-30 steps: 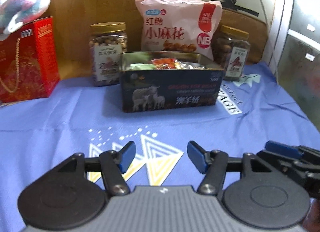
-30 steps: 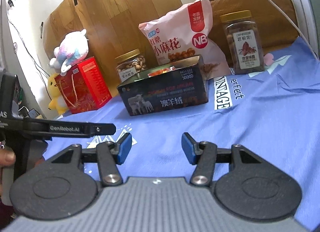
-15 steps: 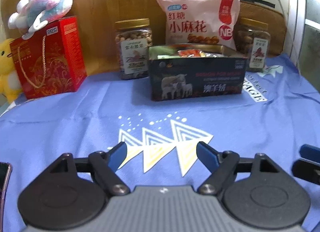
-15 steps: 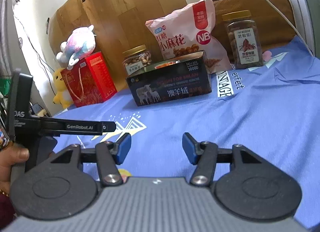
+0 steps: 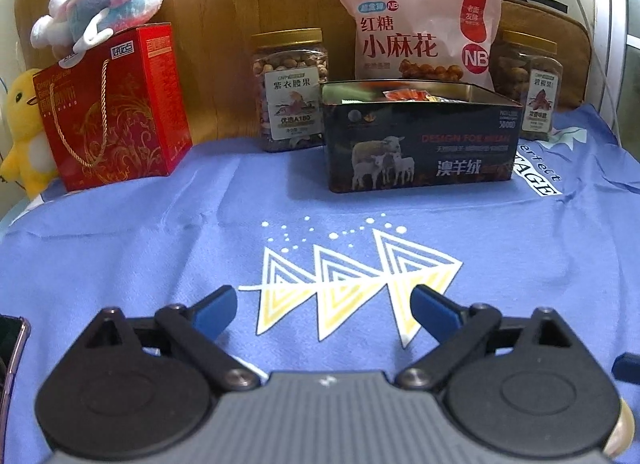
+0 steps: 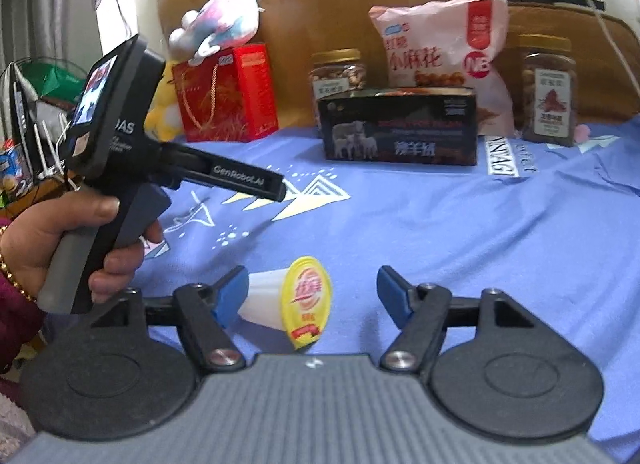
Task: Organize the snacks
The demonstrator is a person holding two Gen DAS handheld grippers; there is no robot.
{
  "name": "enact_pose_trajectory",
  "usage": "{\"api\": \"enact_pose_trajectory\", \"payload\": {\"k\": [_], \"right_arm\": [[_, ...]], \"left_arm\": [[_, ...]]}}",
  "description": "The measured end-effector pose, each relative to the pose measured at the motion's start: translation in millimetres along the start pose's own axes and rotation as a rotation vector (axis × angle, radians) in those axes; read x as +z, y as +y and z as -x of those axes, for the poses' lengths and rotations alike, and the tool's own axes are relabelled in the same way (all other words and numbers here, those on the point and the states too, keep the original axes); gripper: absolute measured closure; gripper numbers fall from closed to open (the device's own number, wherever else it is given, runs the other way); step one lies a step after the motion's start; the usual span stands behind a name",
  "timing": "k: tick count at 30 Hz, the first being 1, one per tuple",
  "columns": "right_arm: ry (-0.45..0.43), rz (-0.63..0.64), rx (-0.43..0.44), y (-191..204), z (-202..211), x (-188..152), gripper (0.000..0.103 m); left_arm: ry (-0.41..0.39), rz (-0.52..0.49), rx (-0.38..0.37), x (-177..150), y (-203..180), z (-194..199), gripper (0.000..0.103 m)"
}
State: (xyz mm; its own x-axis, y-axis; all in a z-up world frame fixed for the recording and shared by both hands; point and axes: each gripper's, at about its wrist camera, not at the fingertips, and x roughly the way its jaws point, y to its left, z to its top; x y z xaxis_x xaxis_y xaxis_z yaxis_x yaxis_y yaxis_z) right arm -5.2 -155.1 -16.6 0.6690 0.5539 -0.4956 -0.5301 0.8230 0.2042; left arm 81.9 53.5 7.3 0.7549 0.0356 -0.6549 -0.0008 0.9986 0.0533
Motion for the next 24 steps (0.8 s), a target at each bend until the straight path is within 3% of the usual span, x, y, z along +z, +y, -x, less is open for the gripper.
{"api": "enact_pose_trajectory", "payload": {"k": [2,5,7,19,24], "right_arm": [[0.017,-0.023,0.024,-1.4,-4.9,0.2,0.031],[0.055,-0.046,0.048,-1.1,-15.5,-1.0,0.041],[0.05,-0.003,0.019,5.3,-18.3,-0.5,0.053],[-0.032,0.057,-0.133,-8.8,-49.6,37.9,0.053],[-0.005,0.017,-0.124,-23.3,-67.1,39.8,0.052]], "left_arm": [[-0.004,0.002,0.005,-0.3,2.0,-1.3,0.003],[-0.008,0.005,0.008,-0.7,5.5,-4.5,0.002],[-0.01,0.009,0.012,-1.1,7.9,-7.1,0.002],[0.0,0.023,0.022,0.1,13.7,-24.0,0.001],[0.014,0.028,0.017,-0.5,14.4,-27.4,0.001]]}}
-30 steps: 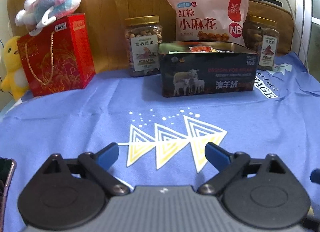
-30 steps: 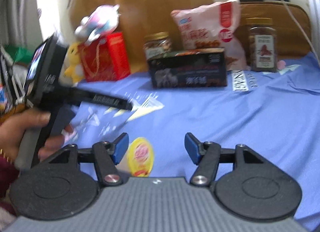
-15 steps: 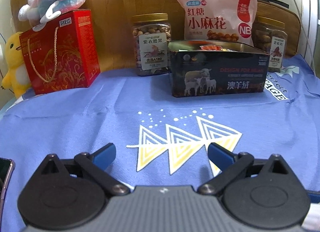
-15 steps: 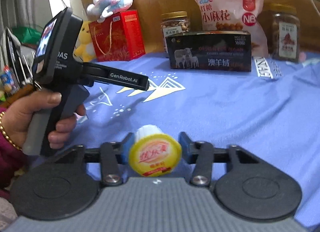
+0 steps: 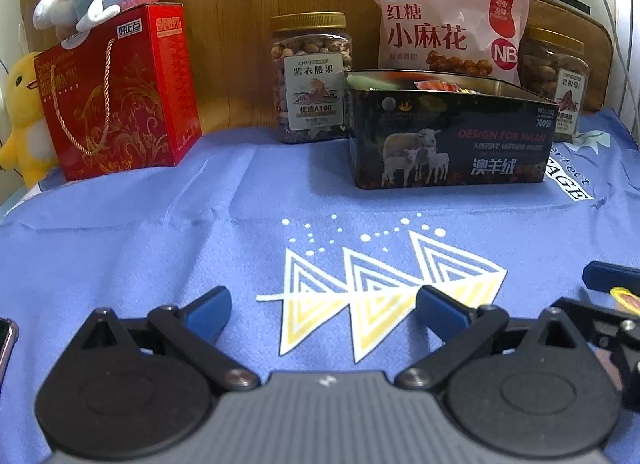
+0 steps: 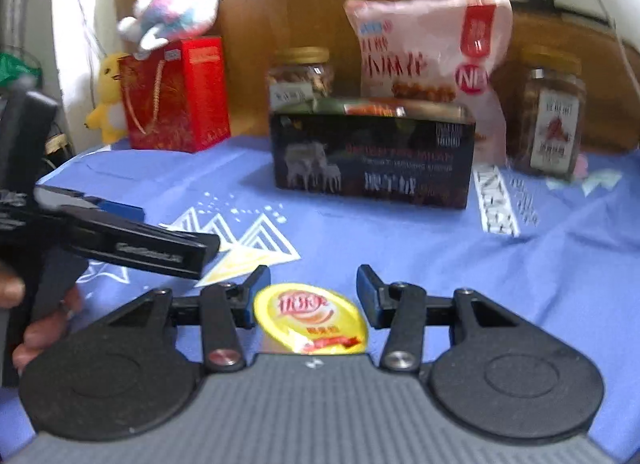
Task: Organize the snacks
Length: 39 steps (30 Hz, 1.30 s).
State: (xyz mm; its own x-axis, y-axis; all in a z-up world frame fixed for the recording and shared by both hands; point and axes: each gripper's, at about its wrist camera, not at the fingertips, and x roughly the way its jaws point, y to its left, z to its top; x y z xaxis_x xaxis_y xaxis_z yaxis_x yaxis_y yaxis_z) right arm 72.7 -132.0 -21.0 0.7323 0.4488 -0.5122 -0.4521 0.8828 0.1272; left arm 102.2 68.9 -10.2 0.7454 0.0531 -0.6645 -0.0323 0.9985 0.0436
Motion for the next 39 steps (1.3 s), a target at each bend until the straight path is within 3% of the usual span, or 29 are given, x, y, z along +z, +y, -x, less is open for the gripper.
{"api": "enact_pose_trajectory", "payload": {"k": [3,10,17,28,39], "right_arm": [[-0.072,-0.058,0.042,-8.9,12.7,-1.9,0.035],[-0.188,-0.102,0.073,-14.7,31.2,-5.2,0.035],[-0.207,-0.149,0.06,-22.8,32.1,-3.8,0.033],[-0.205,-0.278,0.042,-42.2,32.3,-5.0,0.016],[-0.205,-0.321,0.042,-50.4,32.5,-5.5,0.015]], "left_arm": [[0.007,-0.008,0.002,0.6,-2.2,-2.1,0.001],[-0.003,-0.015,0.009,-0.5,-3.1,-0.4,0.001],[-0.018,-0.031,0.019,-1.4,-5.6,2.0,0.001],[-0.067,-0.064,0.028,-4.4,-10.0,11.3,0.0],[-0.081,-0.072,0.019,-6.1,-11.3,15.2,0.0]]}}
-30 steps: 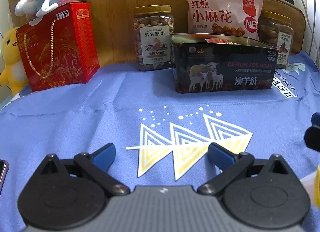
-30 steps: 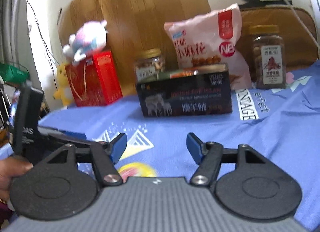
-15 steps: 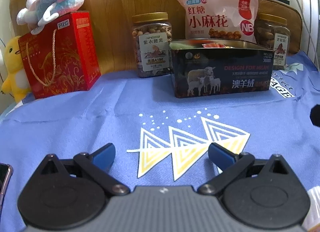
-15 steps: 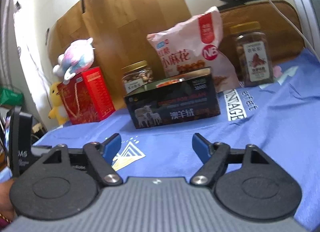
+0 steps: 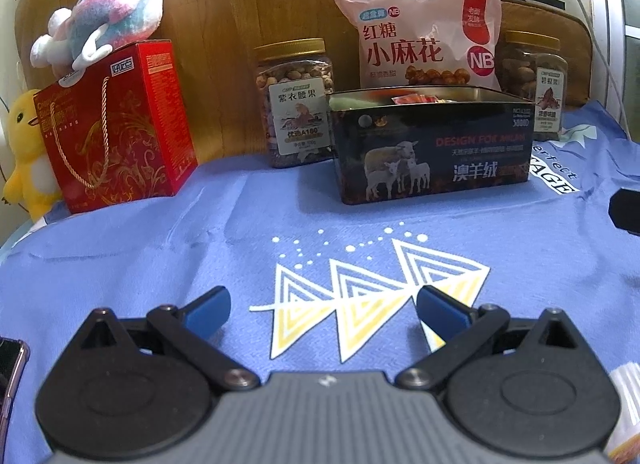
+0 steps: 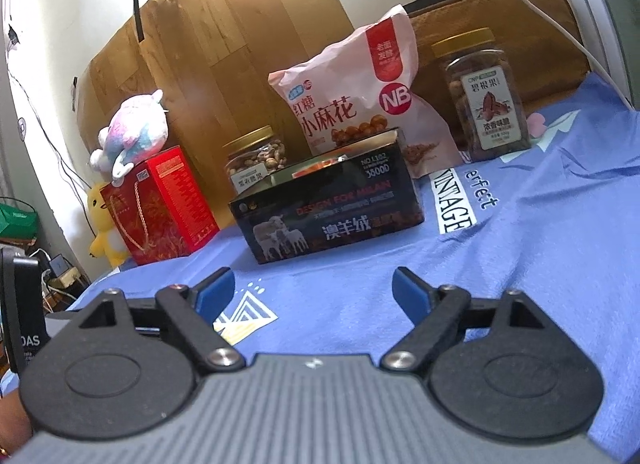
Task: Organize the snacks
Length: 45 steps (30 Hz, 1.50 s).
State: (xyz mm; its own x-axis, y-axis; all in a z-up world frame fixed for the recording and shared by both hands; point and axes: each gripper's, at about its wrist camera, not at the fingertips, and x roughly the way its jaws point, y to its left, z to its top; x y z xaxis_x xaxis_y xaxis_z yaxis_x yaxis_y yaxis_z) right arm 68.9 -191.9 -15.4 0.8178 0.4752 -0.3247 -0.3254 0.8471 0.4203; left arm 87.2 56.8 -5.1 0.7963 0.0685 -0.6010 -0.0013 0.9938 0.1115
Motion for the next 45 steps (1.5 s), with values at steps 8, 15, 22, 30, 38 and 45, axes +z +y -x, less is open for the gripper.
{"api": "enact_pose_trajectory", "payload": {"k": [8,15,22,30,38,45], "right_arm": [[0.002,-0.01,-0.001,-2.0,-0.3,0.6,0.015],[0.004,-0.011,0.002,-3.2,-0.8,1.0,0.015],[0.003,-0.01,0.002,-2.9,-0.6,1.0,0.015],[0.003,-0.01,0.001,-2.8,-0.2,1.1,0.015],[0.004,-0.01,0.003,-3.3,-0.2,1.5,0.015],[0.003,-0.01,0.001,-2.7,-0.2,1.1,0.015]], "left_arm": [[-0.001,-0.003,-0.004,0.3,-0.1,-0.1,0.0],[0.0,-0.003,-0.003,0.3,-0.7,0.1,0.0],[0.0,-0.003,-0.001,0.2,-1.1,0.3,0.0],[-0.001,-0.006,-0.001,0.4,-1.8,0.6,0.0],[-0.001,-0.006,0.001,0.1,-2.0,1.0,0.0],[-0.002,-0.007,0.002,0.2,-2.8,1.6,0.0]]}}
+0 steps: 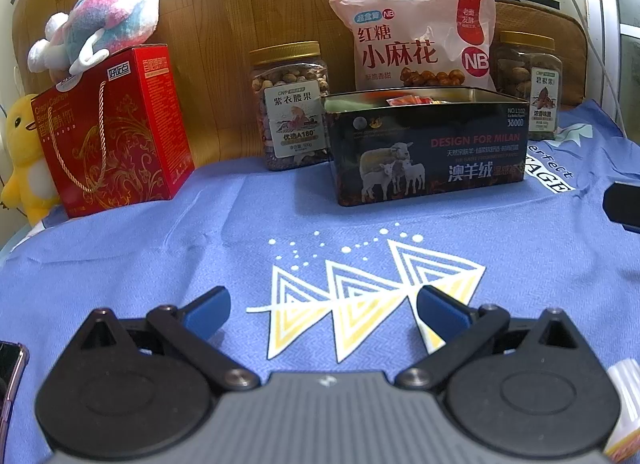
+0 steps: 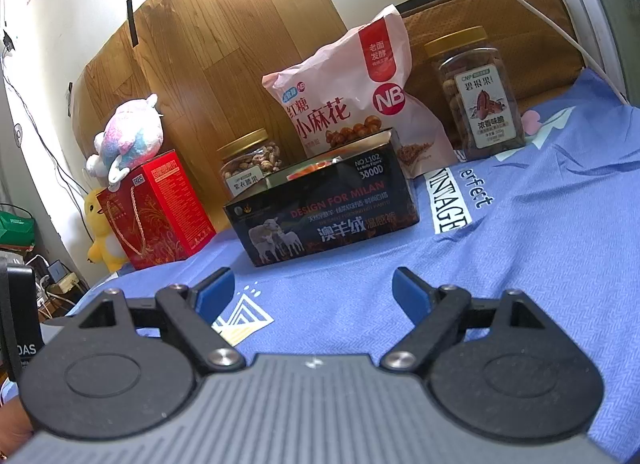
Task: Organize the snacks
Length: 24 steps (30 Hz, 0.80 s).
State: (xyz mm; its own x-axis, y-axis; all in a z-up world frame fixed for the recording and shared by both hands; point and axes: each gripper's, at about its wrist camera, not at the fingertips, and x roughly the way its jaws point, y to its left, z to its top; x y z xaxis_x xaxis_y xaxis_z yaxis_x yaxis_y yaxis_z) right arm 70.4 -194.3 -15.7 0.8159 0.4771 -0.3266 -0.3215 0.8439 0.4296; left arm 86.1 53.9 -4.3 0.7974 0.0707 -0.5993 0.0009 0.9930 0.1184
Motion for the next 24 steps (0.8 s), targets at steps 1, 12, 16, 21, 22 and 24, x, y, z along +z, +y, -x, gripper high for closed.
{"api": "enact_pose_trajectory", "payload": {"k": [1,12,16,21,22,24], "right_arm": [[0.001,0.0,0.001,-0.2,-0.1,0.1,0.015],[0.008,-0.028,-0.015,-2.3,-0.5,0.2,0.006],[0.01,-0.029,-0.01,-2.8,-0.6,0.0,0.005],[0.006,-0.04,-0.016,-4.4,-1.7,-0.8,0.0],[0.007,-0.046,-0.017,-5.5,-1.9,-1.2,0.0],[0.003,-0.06,-0.025,-6.6,-1.7,-2.0,0.0]], "left_arm": [[0.0,0.0,0.001,0.0,0.0,-0.1,0.0],[0.015,-0.004,0.015,0.8,0.1,-2.4,0.0],[0.016,-0.002,0.023,0.3,-0.5,-1.8,0.0],[0.02,0.005,0.024,1.0,0.3,-1.9,0.0],[0.019,0.009,0.025,1.1,0.7,-1.4,0.0],[0.017,0.012,0.04,1.1,0.1,0.0,0.0]]}}
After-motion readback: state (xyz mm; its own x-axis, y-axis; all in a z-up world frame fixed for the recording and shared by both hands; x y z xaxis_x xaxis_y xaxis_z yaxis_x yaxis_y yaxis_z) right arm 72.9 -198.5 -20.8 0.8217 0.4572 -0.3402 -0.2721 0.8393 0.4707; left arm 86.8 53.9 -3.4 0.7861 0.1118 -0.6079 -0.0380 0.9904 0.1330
